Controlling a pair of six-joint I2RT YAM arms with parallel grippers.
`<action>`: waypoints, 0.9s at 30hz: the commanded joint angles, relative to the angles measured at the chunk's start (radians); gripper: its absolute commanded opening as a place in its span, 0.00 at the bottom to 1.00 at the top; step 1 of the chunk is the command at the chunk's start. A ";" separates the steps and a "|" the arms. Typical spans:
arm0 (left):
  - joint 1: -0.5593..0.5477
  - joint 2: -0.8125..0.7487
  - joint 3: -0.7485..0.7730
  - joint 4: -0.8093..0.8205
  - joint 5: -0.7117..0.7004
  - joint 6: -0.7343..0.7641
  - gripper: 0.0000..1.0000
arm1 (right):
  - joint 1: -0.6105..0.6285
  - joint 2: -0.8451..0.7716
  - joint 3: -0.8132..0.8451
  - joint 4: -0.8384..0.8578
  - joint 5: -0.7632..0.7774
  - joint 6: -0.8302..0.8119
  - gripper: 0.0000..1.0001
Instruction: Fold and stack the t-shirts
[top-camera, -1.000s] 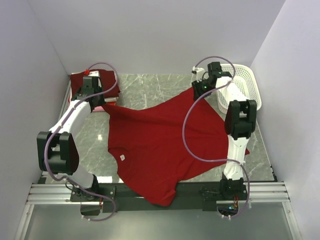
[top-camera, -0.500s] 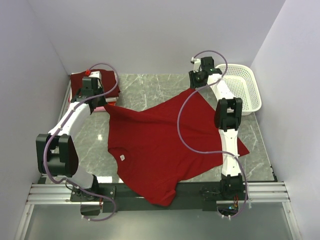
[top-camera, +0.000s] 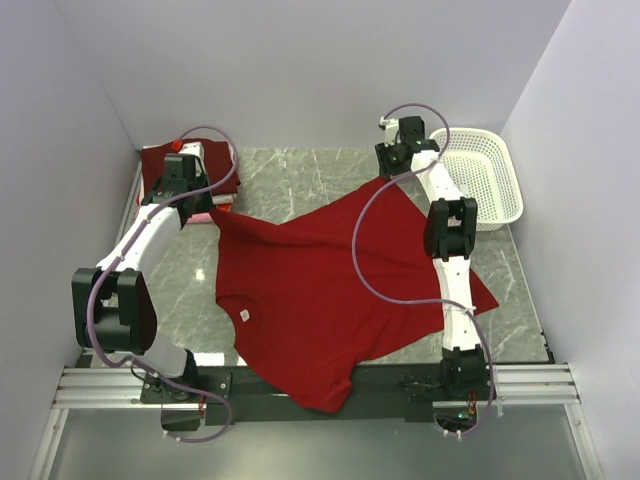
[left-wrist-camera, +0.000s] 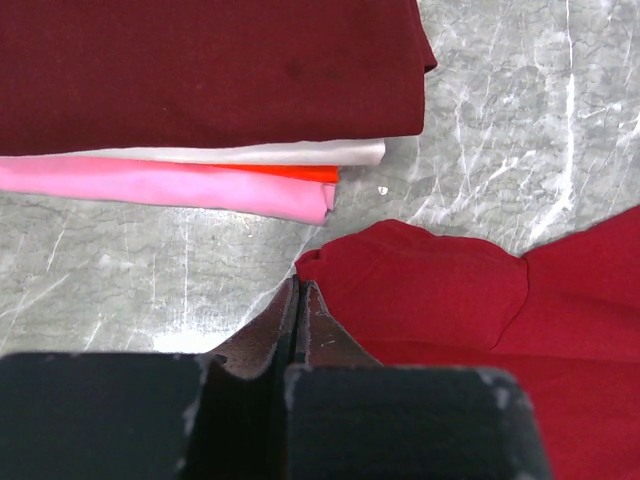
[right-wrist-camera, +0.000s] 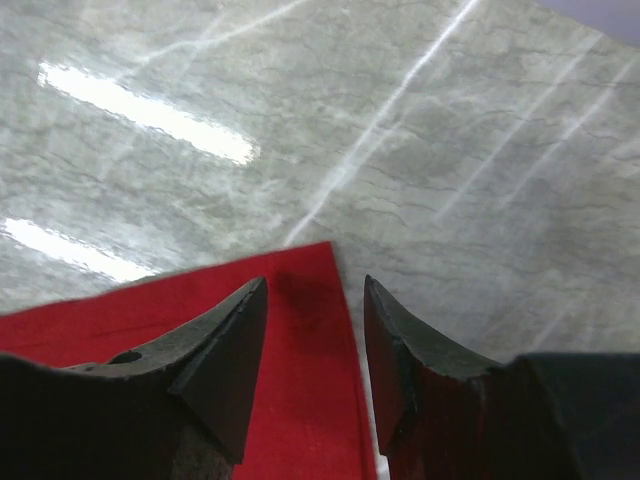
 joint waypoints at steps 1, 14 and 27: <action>0.001 -0.035 -0.003 0.035 0.023 0.010 0.00 | 0.010 -0.008 0.051 -0.004 0.047 -0.060 0.50; 0.001 -0.048 -0.012 0.034 0.023 0.016 0.00 | 0.072 0.028 0.083 -0.085 0.084 -0.191 0.51; 0.001 -0.053 -0.017 0.035 0.027 0.020 0.00 | 0.126 0.038 0.054 -0.108 0.187 -0.257 0.48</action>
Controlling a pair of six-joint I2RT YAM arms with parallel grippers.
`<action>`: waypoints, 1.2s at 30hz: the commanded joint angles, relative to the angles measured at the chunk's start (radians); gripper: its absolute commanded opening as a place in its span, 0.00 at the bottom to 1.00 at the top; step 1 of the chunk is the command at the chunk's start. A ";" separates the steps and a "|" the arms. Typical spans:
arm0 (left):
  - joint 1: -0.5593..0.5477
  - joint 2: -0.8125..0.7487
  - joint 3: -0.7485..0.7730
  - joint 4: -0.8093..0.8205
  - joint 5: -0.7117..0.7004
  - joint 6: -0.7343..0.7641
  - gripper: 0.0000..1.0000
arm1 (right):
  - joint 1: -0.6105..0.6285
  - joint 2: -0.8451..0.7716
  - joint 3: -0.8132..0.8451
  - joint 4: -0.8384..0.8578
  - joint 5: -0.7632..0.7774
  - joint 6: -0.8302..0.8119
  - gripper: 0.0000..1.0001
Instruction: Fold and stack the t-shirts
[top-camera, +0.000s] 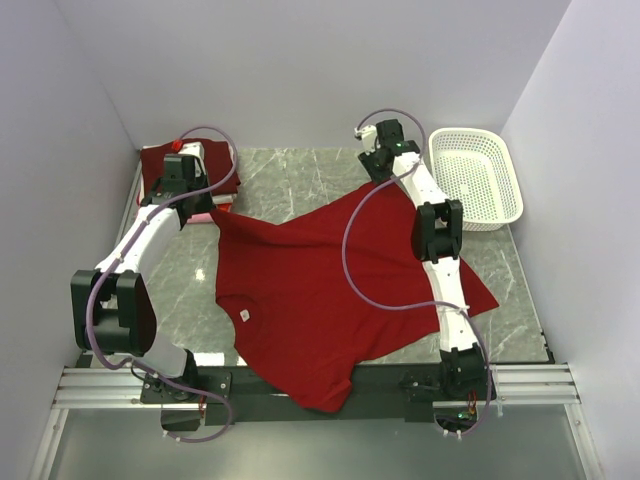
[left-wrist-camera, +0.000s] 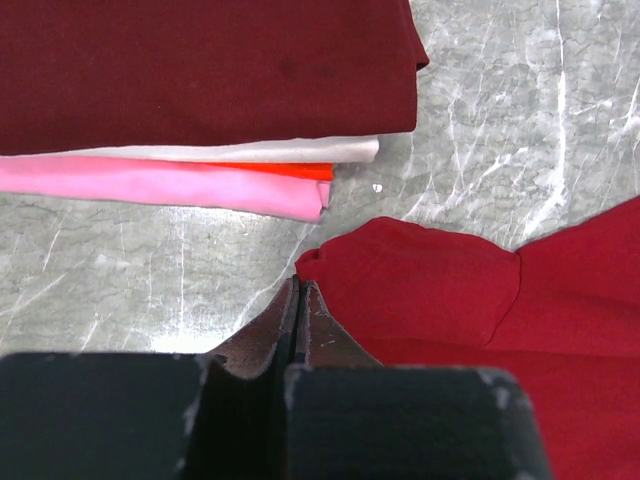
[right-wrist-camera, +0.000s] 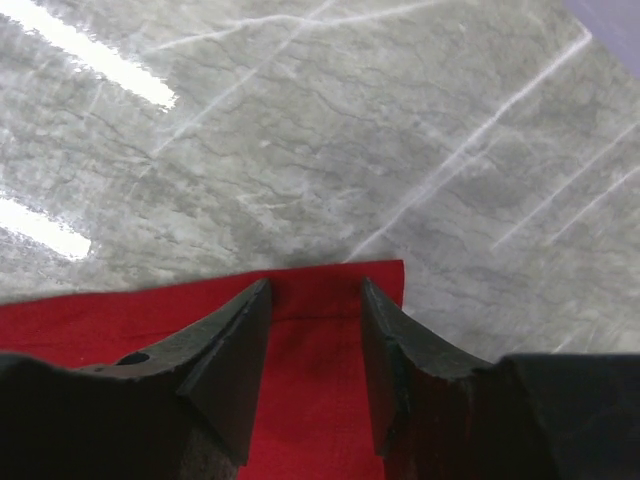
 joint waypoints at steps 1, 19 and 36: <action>0.001 -0.042 -0.012 0.034 0.017 0.020 0.00 | 0.036 -0.008 -0.023 -0.031 0.051 -0.073 0.47; 0.001 -0.051 -0.016 0.034 0.027 0.024 0.00 | 0.015 -0.162 -0.196 -0.254 -0.109 -0.031 0.27; 0.001 -0.071 -0.022 0.037 0.037 0.027 0.00 | -0.039 -0.291 -0.227 -0.185 -0.229 0.089 0.44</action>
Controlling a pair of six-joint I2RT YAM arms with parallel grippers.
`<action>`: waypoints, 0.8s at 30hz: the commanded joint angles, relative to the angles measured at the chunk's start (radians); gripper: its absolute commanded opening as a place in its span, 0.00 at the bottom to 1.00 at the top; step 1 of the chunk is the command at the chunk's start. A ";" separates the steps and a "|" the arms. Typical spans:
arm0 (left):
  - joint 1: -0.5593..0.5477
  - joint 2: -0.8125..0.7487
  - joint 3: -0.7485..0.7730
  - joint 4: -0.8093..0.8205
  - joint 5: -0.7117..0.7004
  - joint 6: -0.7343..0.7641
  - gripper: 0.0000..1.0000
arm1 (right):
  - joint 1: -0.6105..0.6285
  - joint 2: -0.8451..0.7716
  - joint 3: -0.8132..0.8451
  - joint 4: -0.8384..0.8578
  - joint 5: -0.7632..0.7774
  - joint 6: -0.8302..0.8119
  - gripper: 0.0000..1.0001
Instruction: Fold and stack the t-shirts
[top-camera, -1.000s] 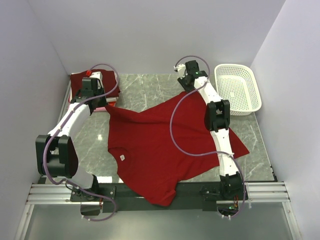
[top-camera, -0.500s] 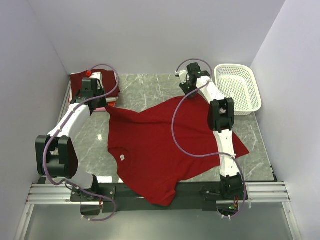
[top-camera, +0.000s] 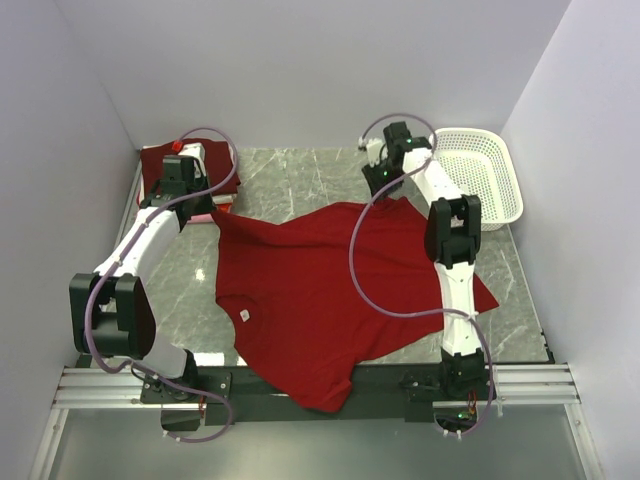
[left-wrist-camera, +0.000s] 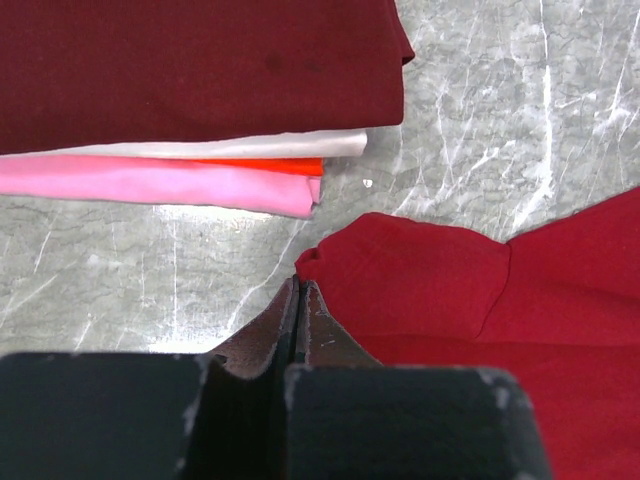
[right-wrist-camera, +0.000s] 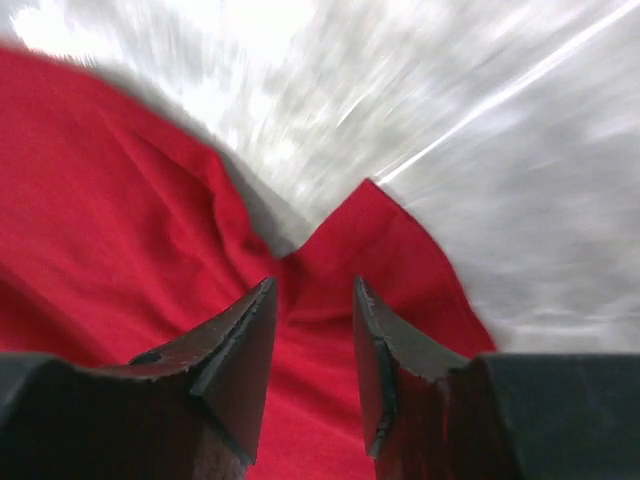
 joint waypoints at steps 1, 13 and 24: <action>0.001 -0.052 -0.005 0.032 0.011 0.025 0.00 | -0.031 -0.006 0.146 0.019 -0.037 0.062 0.45; 0.001 -0.040 -0.002 0.031 0.025 0.022 0.00 | -0.060 0.095 0.209 0.101 -0.043 0.118 0.54; -0.001 -0.026 0.001 0.029 0.031 0.022 0.00 | -0.147 0.164 0.275 0.238 0.032 0.252 0.52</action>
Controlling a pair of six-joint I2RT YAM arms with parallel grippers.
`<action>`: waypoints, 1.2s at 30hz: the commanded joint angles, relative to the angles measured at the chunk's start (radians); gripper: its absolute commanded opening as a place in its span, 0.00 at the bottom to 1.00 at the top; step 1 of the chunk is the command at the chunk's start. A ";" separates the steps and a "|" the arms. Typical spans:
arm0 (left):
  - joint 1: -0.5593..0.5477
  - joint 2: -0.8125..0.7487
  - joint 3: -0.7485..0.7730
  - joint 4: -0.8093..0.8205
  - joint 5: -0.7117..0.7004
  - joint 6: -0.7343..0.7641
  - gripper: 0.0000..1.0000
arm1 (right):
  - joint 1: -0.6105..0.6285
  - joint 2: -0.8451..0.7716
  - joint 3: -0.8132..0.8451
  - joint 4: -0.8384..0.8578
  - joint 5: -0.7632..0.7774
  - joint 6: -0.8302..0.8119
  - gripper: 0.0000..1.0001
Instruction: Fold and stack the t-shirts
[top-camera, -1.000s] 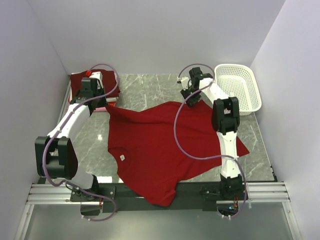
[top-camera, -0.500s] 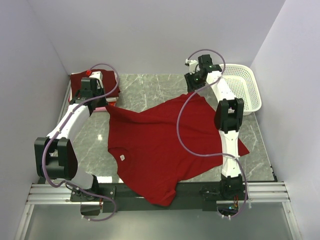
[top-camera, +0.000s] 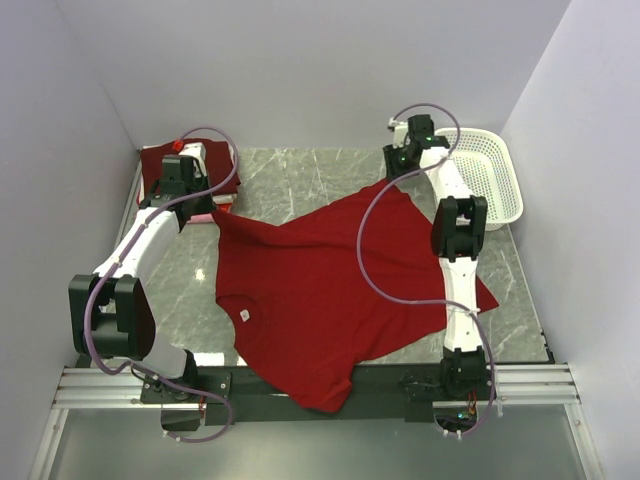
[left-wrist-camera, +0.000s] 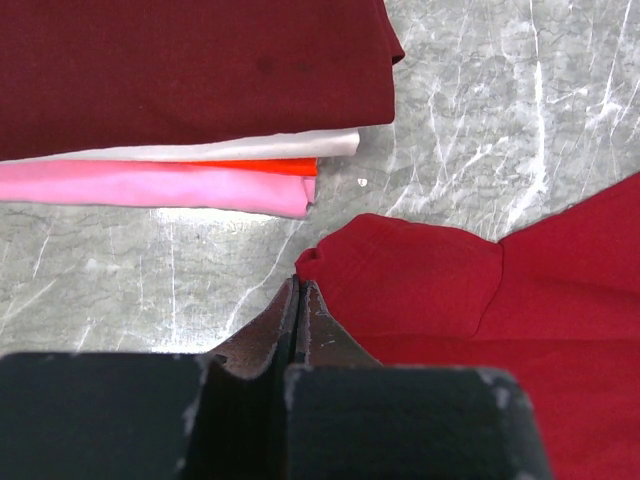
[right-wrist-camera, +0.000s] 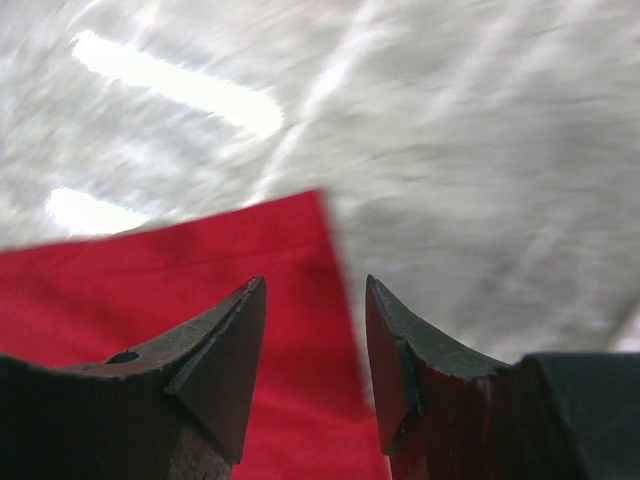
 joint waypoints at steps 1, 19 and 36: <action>-0.001 -0.021 0.001 0.029 0.015 0.008 0.00 | -0.038 0.019 0.082 0.065 -0.004 0.059 0.51; -0.001 -0.007 0.004 0.027 0.015 0.009 0.00 | -0.049 0.107 0.153 0.036 -0.142 0.096 0.52; -0.001 -0.009 0.004 0.027 0.015 0.009 0.00 | 0.005 0.123 0.141 -0.089 -0.090 -0.036 0.46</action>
